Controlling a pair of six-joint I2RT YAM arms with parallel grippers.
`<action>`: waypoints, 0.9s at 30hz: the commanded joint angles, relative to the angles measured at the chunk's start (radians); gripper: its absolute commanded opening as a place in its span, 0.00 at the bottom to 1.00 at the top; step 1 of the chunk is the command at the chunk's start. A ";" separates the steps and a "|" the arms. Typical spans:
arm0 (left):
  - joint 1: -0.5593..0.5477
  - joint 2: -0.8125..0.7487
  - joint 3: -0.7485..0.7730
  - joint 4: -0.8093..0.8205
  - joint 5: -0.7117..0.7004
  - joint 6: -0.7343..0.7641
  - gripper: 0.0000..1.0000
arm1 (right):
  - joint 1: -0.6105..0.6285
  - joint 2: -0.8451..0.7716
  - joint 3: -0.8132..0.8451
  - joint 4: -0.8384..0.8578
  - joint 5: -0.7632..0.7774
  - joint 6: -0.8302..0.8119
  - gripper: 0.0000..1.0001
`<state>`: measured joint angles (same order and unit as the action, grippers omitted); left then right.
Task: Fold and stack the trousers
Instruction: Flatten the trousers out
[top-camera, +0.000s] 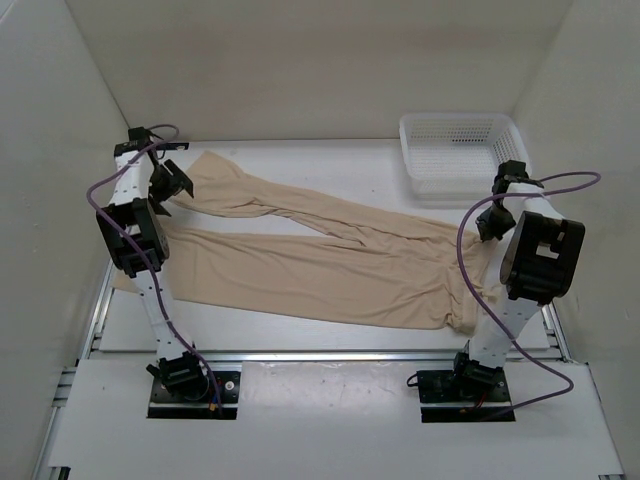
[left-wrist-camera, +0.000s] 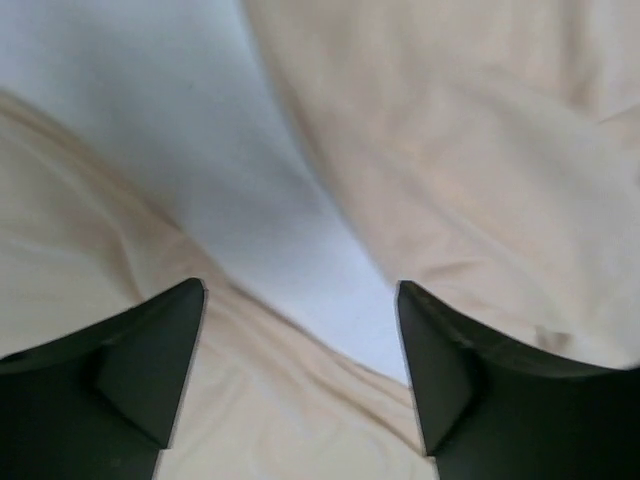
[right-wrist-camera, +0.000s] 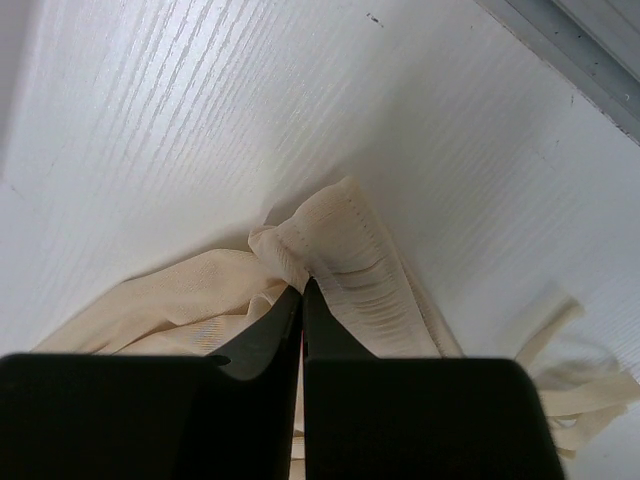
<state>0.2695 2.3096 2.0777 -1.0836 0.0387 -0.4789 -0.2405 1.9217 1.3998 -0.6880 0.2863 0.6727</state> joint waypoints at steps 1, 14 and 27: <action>-0.016 0.054 0.122 -0.027 -0.029 0.006 0.84 | 0.000 -0.015 0.036 -0.008 0.033 -0.009 0.00; -0.035 0.229 0.269 -0.045 -0.118 -0.046 0.68 | 0.000 -0.024 0.027 -0.008 0.033 -0.009 0.00; -0.024 0.163 0.231 -0.055 -0.198 -0.024 0.10 | 0.000 -0.062 0.008 -0.008 0.072 -0.038 0.00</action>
<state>0.2379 2.5568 2.3535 -1.1233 -0.0780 -0.5186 -0.2398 1.9186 1.3994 -0.6891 0.3058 0.6575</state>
